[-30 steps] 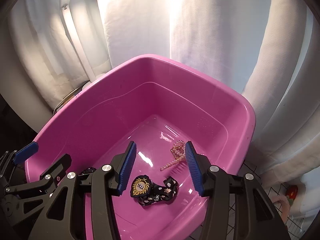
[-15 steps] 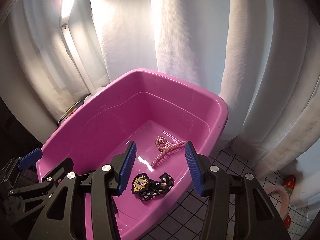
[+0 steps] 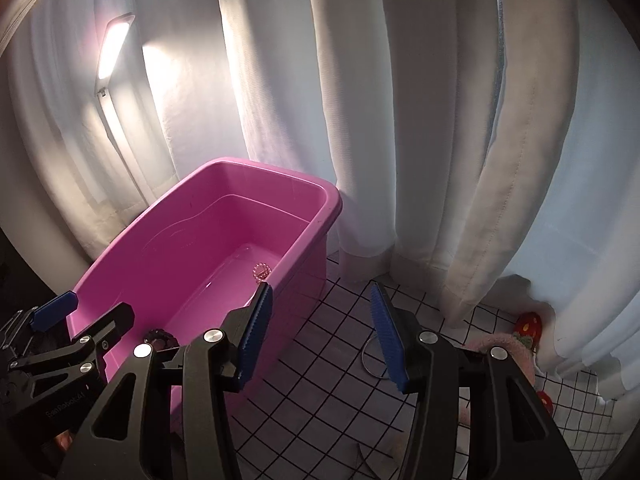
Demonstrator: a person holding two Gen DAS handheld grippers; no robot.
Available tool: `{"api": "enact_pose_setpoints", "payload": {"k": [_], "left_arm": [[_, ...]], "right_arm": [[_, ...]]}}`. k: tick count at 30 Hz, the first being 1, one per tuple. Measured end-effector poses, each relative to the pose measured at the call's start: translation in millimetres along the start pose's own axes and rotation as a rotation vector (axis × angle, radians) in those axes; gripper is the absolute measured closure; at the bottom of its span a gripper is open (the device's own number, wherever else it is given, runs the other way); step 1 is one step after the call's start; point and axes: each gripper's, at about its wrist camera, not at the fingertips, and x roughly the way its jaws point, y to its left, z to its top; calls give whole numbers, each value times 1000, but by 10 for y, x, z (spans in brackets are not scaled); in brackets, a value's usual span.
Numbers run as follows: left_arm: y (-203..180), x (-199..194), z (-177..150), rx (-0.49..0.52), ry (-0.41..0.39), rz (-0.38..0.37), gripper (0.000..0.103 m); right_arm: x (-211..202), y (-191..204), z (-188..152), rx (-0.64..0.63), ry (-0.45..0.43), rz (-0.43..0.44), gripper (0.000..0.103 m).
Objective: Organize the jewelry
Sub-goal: 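Move both tools back over the table toward the sloth and headband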
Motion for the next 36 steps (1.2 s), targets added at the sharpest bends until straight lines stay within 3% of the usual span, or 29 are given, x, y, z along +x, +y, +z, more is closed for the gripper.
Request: {"api": "enact_pose_setpoints", "payload": {"k": [11,16,26,36], "left_arm": [[-670,-193,-210,100,-9,-98,11],[-905,-180,-378,136,6,-120,7],[-1238,70,-857,185,97,-171,6],[-1465,417,-1323,202,187,-200,6]], "right_arm": [[-378,-777,-508,123,-3,-101,52],[-531,-1197,-844,199,7,-136,43],[-725,-2031,-1664,343,86,-245,42],[-666,-2448,-2159,406,157,-290,42]]}}
